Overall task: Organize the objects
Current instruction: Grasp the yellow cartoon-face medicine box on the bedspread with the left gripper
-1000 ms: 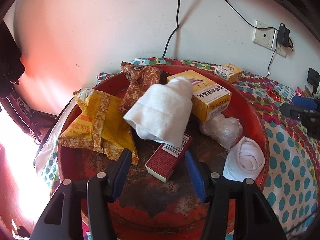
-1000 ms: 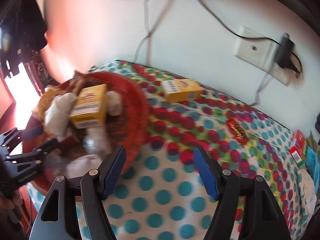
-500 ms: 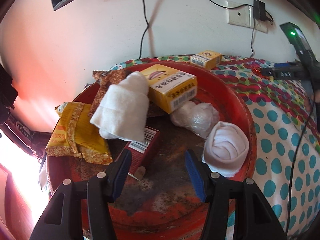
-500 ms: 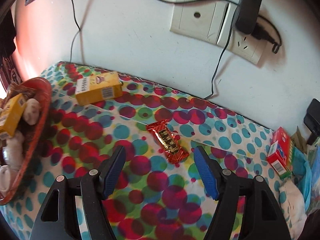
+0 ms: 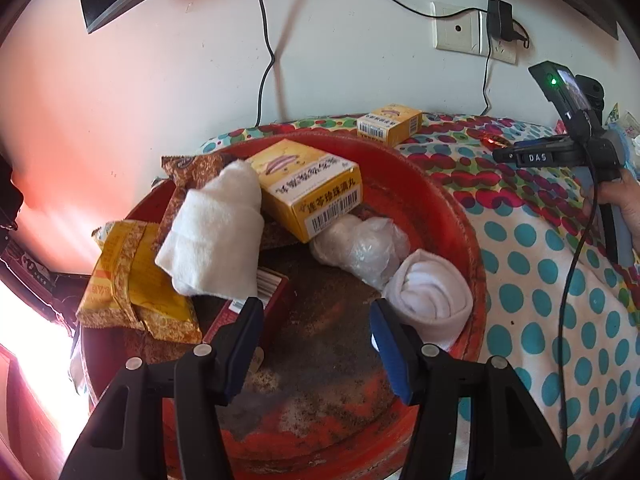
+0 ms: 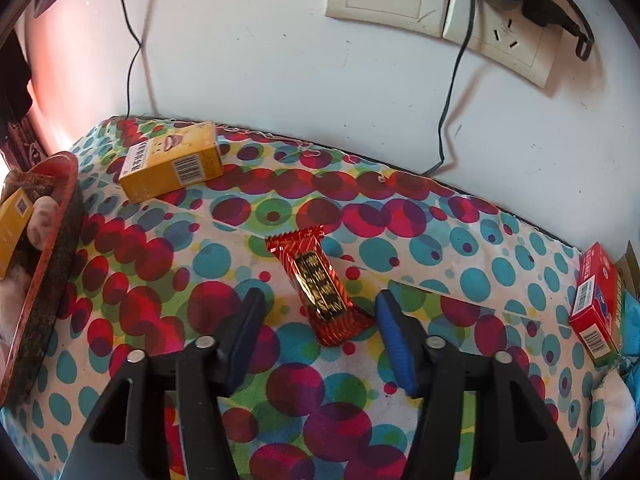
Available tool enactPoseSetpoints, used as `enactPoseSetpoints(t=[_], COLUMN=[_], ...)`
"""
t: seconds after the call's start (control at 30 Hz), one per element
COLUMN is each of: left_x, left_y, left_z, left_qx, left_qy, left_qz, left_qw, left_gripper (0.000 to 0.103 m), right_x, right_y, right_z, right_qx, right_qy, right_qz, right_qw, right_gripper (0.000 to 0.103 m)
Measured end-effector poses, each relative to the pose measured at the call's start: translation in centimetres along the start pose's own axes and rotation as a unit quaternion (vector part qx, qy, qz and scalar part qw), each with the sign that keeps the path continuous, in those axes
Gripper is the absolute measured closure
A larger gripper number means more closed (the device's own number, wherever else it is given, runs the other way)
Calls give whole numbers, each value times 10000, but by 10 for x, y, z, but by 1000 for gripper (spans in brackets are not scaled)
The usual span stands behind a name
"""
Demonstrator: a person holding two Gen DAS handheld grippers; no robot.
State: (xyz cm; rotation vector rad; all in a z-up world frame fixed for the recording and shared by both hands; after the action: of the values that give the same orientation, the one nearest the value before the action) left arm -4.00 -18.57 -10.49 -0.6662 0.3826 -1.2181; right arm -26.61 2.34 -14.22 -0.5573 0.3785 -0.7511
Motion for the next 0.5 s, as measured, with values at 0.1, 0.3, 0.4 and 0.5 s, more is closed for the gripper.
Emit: enactPoseSetpoints(t=[0.1, 0.3, 0.4, 0.5], left_x=[-4, -16, -26, -40], left_y=[-9, -28, -44, -66], left_z=[7, 19, 23, 21], left_qx=[-99, -234, -275, -373], left_qy=[-15, 152, 523, 693], left_qz=[-157, -452, -583, -910], left_qw=[9998, 9986, 9965, 9927], left_gripper=[46, 46, 46, 45], right_x=[5, 13, 14, 15], right_y=[2, 16, 31, 54], right_z=[3, 22, 36, 47], right_qx=[30, -107, -183, -202], right_qy=[-19, -73, -196, -308], right_qz=[-40, -151, -307, -466], right_qw=[10000, 9998, 9992, 9982], right_gripper=[74, 74, 74, 74])
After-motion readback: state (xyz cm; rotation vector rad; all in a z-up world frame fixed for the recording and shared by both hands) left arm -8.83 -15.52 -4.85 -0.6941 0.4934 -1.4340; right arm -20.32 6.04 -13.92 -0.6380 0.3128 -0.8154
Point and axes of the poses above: each gripper's, at about its wrist camera, not at the fingertips, and z roughly against the way its jaws point, x to its left, y to its underside, the point moved 5 cm from there along -z, roughly the way its jaws point, and after that the axes turned 6 degrees about z, right-handed, at the moved point
